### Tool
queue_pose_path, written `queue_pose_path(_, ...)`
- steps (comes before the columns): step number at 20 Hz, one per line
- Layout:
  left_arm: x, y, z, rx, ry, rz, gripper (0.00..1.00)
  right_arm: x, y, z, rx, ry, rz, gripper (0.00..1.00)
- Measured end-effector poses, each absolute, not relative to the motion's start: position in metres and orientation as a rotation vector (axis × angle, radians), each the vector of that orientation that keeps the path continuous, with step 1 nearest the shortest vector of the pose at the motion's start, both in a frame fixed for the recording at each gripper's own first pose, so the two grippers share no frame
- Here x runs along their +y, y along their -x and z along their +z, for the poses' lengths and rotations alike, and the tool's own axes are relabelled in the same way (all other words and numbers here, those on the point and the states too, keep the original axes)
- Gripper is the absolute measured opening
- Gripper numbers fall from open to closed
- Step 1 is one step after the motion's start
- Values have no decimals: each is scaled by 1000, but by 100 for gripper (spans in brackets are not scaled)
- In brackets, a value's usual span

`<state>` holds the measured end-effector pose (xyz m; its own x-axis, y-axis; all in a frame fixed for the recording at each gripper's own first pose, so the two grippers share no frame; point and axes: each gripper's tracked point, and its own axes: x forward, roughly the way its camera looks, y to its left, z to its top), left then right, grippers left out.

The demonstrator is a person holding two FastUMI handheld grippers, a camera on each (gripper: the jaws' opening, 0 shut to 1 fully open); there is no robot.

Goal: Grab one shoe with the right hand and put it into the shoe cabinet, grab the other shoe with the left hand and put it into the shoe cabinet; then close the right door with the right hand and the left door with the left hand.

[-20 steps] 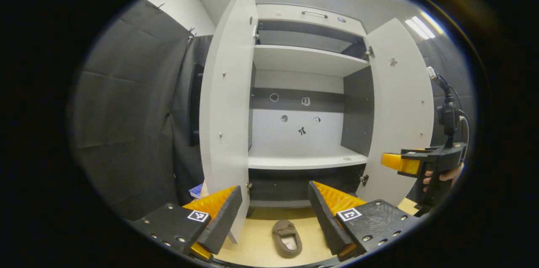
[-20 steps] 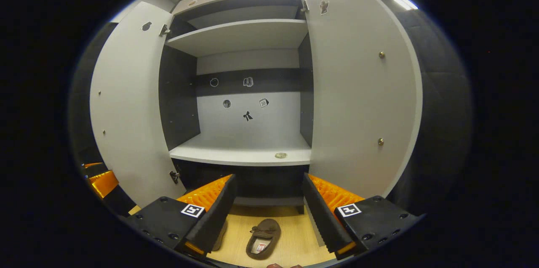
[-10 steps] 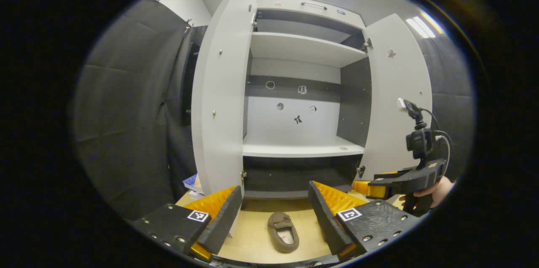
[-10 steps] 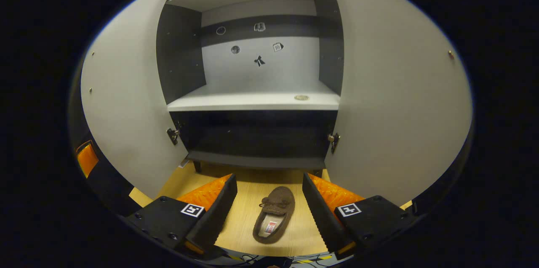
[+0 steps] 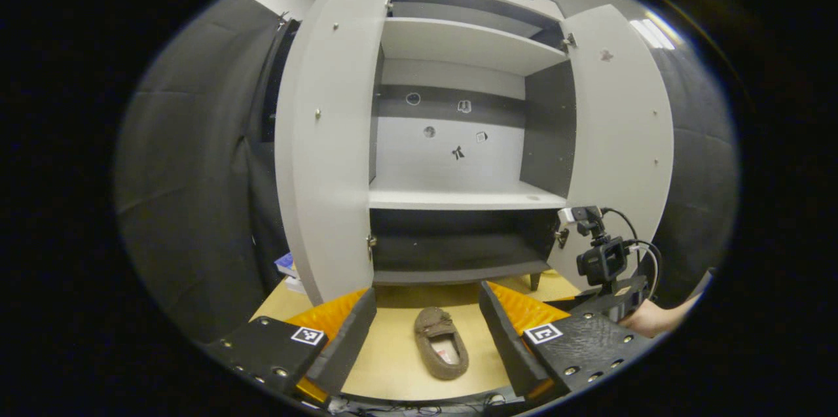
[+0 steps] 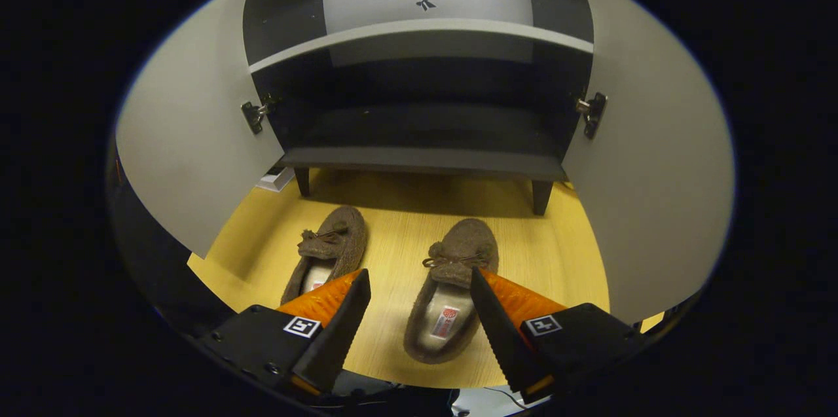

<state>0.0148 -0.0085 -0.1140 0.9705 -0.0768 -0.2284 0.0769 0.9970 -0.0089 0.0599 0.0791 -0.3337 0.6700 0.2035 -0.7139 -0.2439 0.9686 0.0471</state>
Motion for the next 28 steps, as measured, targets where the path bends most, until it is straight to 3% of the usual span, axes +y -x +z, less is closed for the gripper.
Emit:
queue_pose_path(6,-11,-17,-126,233,8,-71,94,82,-67,-387,890,-30,217,98)
queue_pose_path(11,-14,-14,-142,249,18,-76,94,98,-91,-417,869,-58,237,98)
queue_pose_path(13,-12,-14,-151,264,16,-76,94,95,-105,-422,839,-7,210,86)
queue_pose_path(14,-11,-14,-156,272,15,-73,94,95,-109,-425,836,6,196,92)
queue_pose_path(15,-10,-14,-157,274,16,-70,94,94,-112,-428,836,19,178,84)
queue_pose_path(17,-8,-14,-155,267,21,-66,100,86,-119,-430,827,63,142,80)
queue_pose_path(18,-7,-14,-155,264,23,-66,100,82,-122,-431,822,85,128,72)
queue_pose_path(20,-8,-14,-156,260,22,-66,100,71,-124,-432,827,141,95,38)
queue_pose_path(21,-8,-14,-155,260,22,-69,100,72,-125,-435,836,161,103,25)
queue_pose_path(22,-9,-14,-156,260,20,-72,100,67,-123,-432,849,201,88,25)
queue_pose_path(24,-11,-14,-155,255,14,-80,100,69,-119,-433,864,197,79,10)
queue_pose_path(26,-13,-13,-151,247,3,-86,100,70,-114,-432,877,171,108,9)
queue_pose_path(28,-15,-12,-145,234,-5,-90,100,73,-108,-429,906,108,143,3)
